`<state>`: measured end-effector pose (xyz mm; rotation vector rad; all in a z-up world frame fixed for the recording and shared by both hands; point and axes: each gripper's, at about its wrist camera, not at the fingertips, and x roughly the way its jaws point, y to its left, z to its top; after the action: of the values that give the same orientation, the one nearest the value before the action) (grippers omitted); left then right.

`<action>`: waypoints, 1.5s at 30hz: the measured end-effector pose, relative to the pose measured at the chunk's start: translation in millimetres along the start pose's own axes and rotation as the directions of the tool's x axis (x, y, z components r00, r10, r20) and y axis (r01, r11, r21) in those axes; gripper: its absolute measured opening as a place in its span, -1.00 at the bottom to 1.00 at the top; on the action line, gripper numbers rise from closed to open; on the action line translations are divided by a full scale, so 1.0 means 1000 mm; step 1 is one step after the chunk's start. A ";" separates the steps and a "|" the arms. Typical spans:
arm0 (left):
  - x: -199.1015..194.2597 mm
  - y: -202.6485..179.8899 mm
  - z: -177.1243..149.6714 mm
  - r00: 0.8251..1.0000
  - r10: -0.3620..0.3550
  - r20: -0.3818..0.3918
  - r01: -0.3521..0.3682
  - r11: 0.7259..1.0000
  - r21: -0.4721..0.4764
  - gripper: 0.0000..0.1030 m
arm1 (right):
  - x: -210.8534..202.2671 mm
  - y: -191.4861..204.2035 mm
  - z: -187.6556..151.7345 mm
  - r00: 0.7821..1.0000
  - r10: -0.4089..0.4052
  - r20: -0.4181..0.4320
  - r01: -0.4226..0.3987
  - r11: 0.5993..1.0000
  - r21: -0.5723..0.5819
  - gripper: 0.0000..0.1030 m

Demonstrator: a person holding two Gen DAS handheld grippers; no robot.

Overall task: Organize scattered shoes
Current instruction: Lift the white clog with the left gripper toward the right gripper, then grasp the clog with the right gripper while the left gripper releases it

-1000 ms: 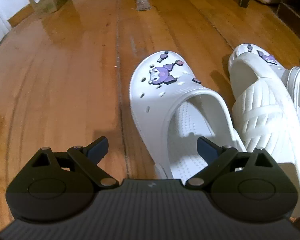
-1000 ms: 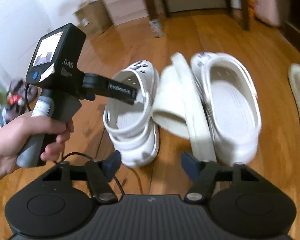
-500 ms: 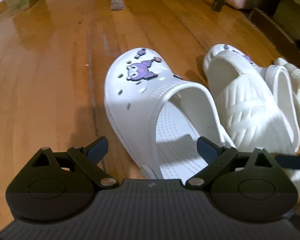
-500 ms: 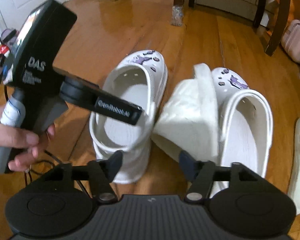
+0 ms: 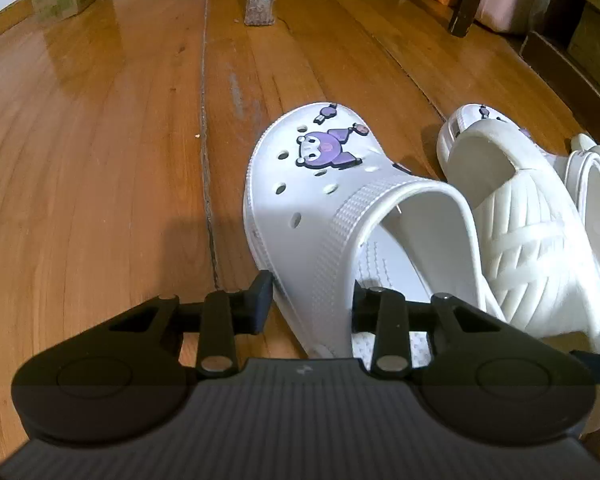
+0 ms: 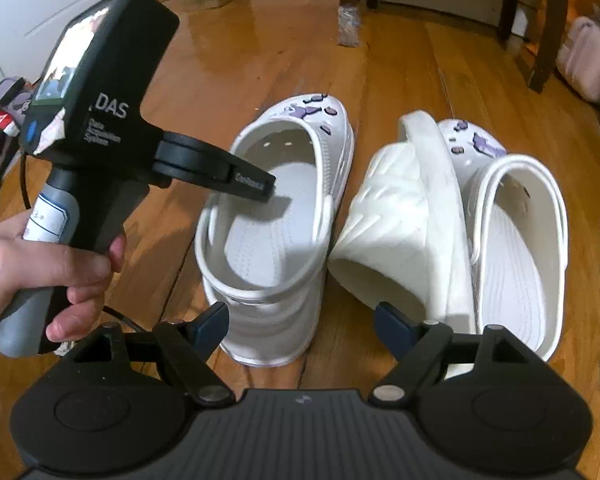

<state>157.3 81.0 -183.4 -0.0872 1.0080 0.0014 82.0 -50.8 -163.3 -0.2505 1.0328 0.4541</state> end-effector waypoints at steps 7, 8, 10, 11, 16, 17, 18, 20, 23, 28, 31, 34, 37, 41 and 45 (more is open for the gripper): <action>-0.008 -0.003 -0.009 0.998 0.055 -0.002 -0.055 0.998 0.025 -0.61 | -0.003 -0.001 -0.004 1.000 -0.019 -0.025 0.019 1.000 0.002 0.59; -0.009 0.000 -0.011 0.999 0.053 -0.005 -0.053 0.998 0.019 -0.67 | -0.005 -0.002 -0.005 0.999 -0.018 -0.028 0.018 1.000 0.005 0.59; -0.017 0.004 -0.020 0.998 0.061 -0.005 -0.061 0.998 0.020 -0.73 | -0.013 -0.004 -0.009 0.999 -0.010 -0.039 0.011 1.000 0.021 0.62; -0.020 0.006 -0.025 0.998 0.063 -0.005 -0.063 0.998 0.021 -0.74 | -0.017 -0.005 -0.011 0.999 -0.004 -0.046 0.006 0.999 0.035 0.63; -0.044 0.012 -0.056 0.999 0.045 -0.015 -0.045 0.999 0.011 -0.74 | -0.042 -0.017 -0.034 0.991 0.085 -0.106 -0.068 0.986 0.155 0.68; -0.049 0.013 -0.063 0.999 0.044 -0.019 -0.044 0.999 0.011 -0.74 | -0.044 -0.017 -0.037 0.989 0.092 -0.114 -0.074 0.985 0.156 0.68; -0.055 0.015 -0.073 0.999 0.034 -0.026 -0.034 0.999 0.005 -0.74 | -0.048 -0.016 -0.042 0.987 0.102 -0.128 -0.082 0.985 0.152 0.68; -0.068 0.019 -0.092 0.999 0.010 -0.039 -0.011 1.000 -0.015 -0.73 | -0.056 -0.014 -0.054 0.980 0.124 -0.155 -0.102 0.984 0.143 0.68; -0.090 0.023 -0.119 0.998 -0.033 -0.058 0.031 0.999 -0.038 -0.73 | -0.064 -0.008 -0.070 0.970 0.158 -0.184 -0.134 0.981 0.140 0.68; -0.124 0.030 -0.154 0.995 -0.076 -0.062 0.072 0.995 -0.066 -0.72 | -0.078 0.000 -0.092 0.950 0.208 -0.235 -0.181 0.975 0.131 0.68; -0.152 0.025 -0.179 0.996 -0.076 -0.053 0.075 0.997 -0.025 -0.70 | -0.088 0.004 -0.103 0.941 0.225 -0.252 -0.198 0.972 0.128 0.68; -0.179 0.012 -0.206 0.997 -0.076 -0.021 0.077 0.996 0.033 -0.63 | -0.094 0.006 -0.111 0.940 0.245 -0.237 -0.223 0.968 0.116 0.68; -0.193 0.004 -0.230 0.996 -0.074 -0.058 0.076 0.997 0.029 -0.49 | -0.094 0.011 -0.114 0.956 0.204 -0.208 -0.204 0.979 0.020 0.68; -0.202 0.015 -0.249 0.984 -0.131 -0.125 0.123 0.990 -0.064 0.02 | -0.097 0.025 -0.111 0.947 0.267 -0.179 -0.279 0.959 -0.043 0.67; -0.222 0.034 -0.259 0.986 -0.105 -0.127 0.096 0.993 -0.074 0.42 | -0.109 0.065 -0.105 0.930 0.331 -0.160 -0.360 0.908 -0.216 0.59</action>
<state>-181.0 104.0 -135.3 -0.2025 1.1335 -0.0631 -76.3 -63.3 -120.2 -0.3161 1.1450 0.9012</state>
